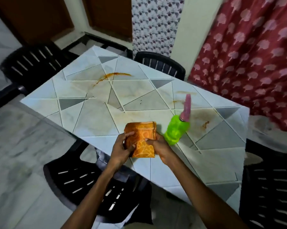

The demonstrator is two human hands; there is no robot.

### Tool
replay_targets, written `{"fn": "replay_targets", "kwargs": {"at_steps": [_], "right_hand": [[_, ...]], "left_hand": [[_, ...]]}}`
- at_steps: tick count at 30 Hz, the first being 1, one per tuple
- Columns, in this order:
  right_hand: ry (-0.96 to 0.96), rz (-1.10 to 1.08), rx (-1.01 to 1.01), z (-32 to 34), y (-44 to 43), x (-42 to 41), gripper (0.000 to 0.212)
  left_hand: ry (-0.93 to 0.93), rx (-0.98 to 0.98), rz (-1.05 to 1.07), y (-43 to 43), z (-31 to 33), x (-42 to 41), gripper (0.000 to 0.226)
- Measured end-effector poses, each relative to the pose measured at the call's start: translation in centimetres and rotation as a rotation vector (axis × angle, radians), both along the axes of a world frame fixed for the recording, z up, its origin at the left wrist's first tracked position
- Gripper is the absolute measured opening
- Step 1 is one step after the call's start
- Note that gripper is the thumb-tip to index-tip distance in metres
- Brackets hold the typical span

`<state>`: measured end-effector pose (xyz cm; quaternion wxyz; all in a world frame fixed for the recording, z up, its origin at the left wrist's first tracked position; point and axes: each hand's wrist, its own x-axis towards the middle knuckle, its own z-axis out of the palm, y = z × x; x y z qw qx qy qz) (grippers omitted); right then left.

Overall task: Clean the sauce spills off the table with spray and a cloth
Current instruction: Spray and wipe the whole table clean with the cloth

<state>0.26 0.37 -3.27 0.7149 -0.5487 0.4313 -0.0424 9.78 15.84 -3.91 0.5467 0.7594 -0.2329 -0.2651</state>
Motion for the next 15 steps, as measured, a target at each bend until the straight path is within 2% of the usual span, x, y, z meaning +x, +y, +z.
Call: {"fn": "replay_targets", "kwargs": {"at_steps": [5, 8, 12, 15], "right_hand": [[0.133, 0.143, -0.223, -3.5, -1.1, 7.8, 0.036], [0.171, 0.177, -0.318, -4.6, -1.1, 11.6, 0.04], [0.207, 0.206, -0.339, -6.3, -0.8, 14.9, 0.044], [0.171, 0.196, -0.262, -6.3, -0.8, 16.7, 0.045]], "left_hand": [[-0.242, 0.107, 0.074, -0.8, -3.9, 5.2, 0.049], [-0.326, 0.207, 0.078, -1.4, -5.2, 8.4, 0.049], [-0.344, 0.326, 0.127, -1.5, -5.7, 11.7, 0.059], [-0.391, 0.332, 0.179, -1.2, -5.5, 13.5, 0.058]]}}
